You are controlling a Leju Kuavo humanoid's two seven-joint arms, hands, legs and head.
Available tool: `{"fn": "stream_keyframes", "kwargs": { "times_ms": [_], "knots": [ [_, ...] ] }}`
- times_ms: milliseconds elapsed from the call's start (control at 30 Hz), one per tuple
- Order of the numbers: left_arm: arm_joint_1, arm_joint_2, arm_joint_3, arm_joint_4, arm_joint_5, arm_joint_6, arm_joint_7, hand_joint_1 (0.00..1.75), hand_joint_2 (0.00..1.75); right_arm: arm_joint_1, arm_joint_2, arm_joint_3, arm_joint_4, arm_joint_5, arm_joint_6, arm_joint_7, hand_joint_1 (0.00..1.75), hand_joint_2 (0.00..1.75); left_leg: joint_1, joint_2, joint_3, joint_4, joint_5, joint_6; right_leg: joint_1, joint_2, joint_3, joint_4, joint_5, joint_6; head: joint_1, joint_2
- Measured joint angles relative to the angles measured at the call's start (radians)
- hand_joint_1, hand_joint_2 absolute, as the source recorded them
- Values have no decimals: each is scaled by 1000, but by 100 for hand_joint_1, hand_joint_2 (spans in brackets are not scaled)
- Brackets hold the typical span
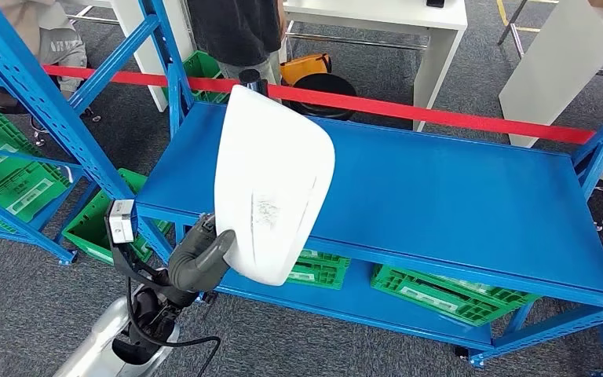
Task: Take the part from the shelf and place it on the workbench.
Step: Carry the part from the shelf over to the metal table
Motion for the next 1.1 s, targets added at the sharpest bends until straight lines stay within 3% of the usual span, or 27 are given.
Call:
{"fn": "stream_keyframes", "kwargs": {
  "times_ms": [100, 167, 233, 300, 333, 367, 400, 433, 500, 533, 567, 633, 667, 700, 767, 800, 833, 867, 900, 933, 967, 1033, 1100],
  "knots": [
    [6, 2, 4, -12, 5, -12, -2, 175, 175, 0, 0, 0, -1, -2, -12, -4, 0, 0, -1, -1, -5, 4, 5, -7, 6, 4, -6, 7, 6, -10, -1, 0],
    [13, 4, 6, -27, 29, -41, -3, 175, 175, -2, -4, 0, -1, -6, -40, -12, 0, 0, 4, -3, -20, 26, -15, -26, 8, 5, -26, 15, 31, -37, -1, 0],
    [12, 4, 2, -34, 60, -68, -2, 175, 175, -6, -10, 0, 0, -7, -61, -20, 0, 0, 11, -5, -49, 115, -104, -44, 6, 2, -51, 13, 58, -59, -2, 0],
    [8, 3, -9, -36, 76, -82, -1, 175, 175, -7, -16, 0, 0, -6, -66, -24, 0, 0, 13, -5, -72, 242, -189, -52, 8, 1, -75, 14, 79, -61, -2, 0],
    [6, 2, -14, -36, 81, -87, 0, 175, 175, -8, -18, 0, 0, -5, -67, -25, 0, 0, 13, -5, -69, 279, -199, -53, 10, 1, -88, 15, 89, -60, -2, 0],
    [5, 1, -20, -36, 84, -90, 0, 175, 175, -8, -21, 0, 1, -4, -67, -27, 0, 0, 13, -5, -50, 284, -189, -51, 11, 1, -100, 15, 98, -58, -2, 0],
    [4, 1, -24, -36, 85, -92, 1, 175, 175, -8, -23, 0, 1, -4, -68, -28, 0, 0, 13, -5, -14, 253, -168, -46, 13, 2, -111, 15, 107, -57, -2, 0],
    [1, 0, -27, -36, 86, -93, 1, 175, 175, -8, -24, 0, 1, -4, -68, -28, 0, 0, 11, -6, 41, 189, -149, -38, 14, 2, -119, 15, 116, -55, -2, 0],
    [-7, -1, -32, -36, 88, -94, 1, 175, 175, -8, -25, 0, 1, -3, -68, -29, 0, 0, 4, -8, 142, 49, -146, -19, 16, 4, -130, 14, 132, -47, -2, 0],
    [-11, -1, -34, -37, 89, -94, 1, 175, 175, -9, -25, 0, 1, -3, -68, -30, 0, 0, -1, -9, 170, 6, -151, -11, 15, 4, -132, 12, 140, -40, -2, 0],
    [-13, -1, -35, -37, 90, -94, 1, 175, 175, -9, -24, 0, 1, -3, -68, -30, 0, 0, -6, -9, 177, -11, -154, -5, 12, 3, -134, 10, 149, -32, -2, 0],
    [-15, -2, -38, -38, 91, -95, 1, 175, 175, -8, -25, 0, 1, -3, -68, -31, 0, 0, -10, -6, 169, -26, -131, 10, 8, 2, -136, 4, 161, -20, -2, 0],
    [-17, -3, -40, -38, 91, -95, 1, 175, 175, -8, -25, 0, 1, -3, -68, -31, 0, 0, -9, -3, 163, -37, -115, 18, 9, 2, -144, 14, 148, -21, -1, 0],
    [-18, -5, -42, -38, 91, -95, 1, 175, 175, -8, -26, 0, 1, -3, -68, -31, 0, 0, -7, -1, 154, -47, -98, 25, 11, 1, -156, 41, 119, -26, 0, 0],
    [-20, -8, -45, -38, 91, -94, 1, 175, 175, -9, -28, 0, 1, -3, -69, -31, 0, 0, -6, 1, 127, -52, -70, 31, 10, 1, -193, 150, 31, -38, 1, 0],
    [-20, -9, -46, -38, 91, -94, 1, 175, 175, -9, -29, 0, 1, -3, -69, -31, 0, 0, -6, 2, 111, -51, -57, 30, 10, 1, -207, 213, -1, -37, 1, 0],
    [-19, -10, -48, -37, 91, -94, 1, 175, 175, -9, -31, 0, 1, -3, -69, -31, 0, 0, -6, 3, 95, -49, -45, 27, 8, 1, -211, 259, -13, -29, 1, 0],
    [-19, -10, -49, -37, 91, -94, 1, 175, 175, -9, -33, 0, 1, -3, -70, -31, 0, 0, -6, 4, 77, -47, -33, 24, 6, 0, -198, 277, -4, -16, 1, 0],
    [-18, -10, -50, -37, 91, -94, 1, 175, 175, -9, -34, 0, 1, -3, -70, -31, 0, 0, -4, 5, 59, -43, -22, 19, 4, 0, -169, 260, 18, -1, 1, 0],
    [-18, -10, -50, -37, 91, -94, 1, 175, 175, -9, -36, 0, 1, -3, -71, -31, 0, 0, -3, 6, 42, -35, -13, 14, 0, -1, -124, 209, 40, 11, 1, 0],
    [-18, -10, -51, -37, 91, -94, 1, 175, 175, -10, -37, 0, 1, -3, -71, -31, 0, 0, -3, 6, 25, -25, -6, 7, -1, -1, -68, 137, 42, 16, 1, 0],
    [-18, -11, -52, -37, 90, -94, 2, 175, 175, -13, -36, 0, 1, -3, -71, -31, 0, 0, -4, 7, 2, -3, 4, -5, 3, 1, 1, 30, 20, 4, 0, 0],
    [-17, -11, -55, -38, 90, -94, 2, 175, 175, -13, -36, 0, 1, -3, -71, -31, 0, 0, -2, 7, -6, 4, 18, -16, 8, 4, 3, 9, 9, -17, -2, 0]
  ]
}}
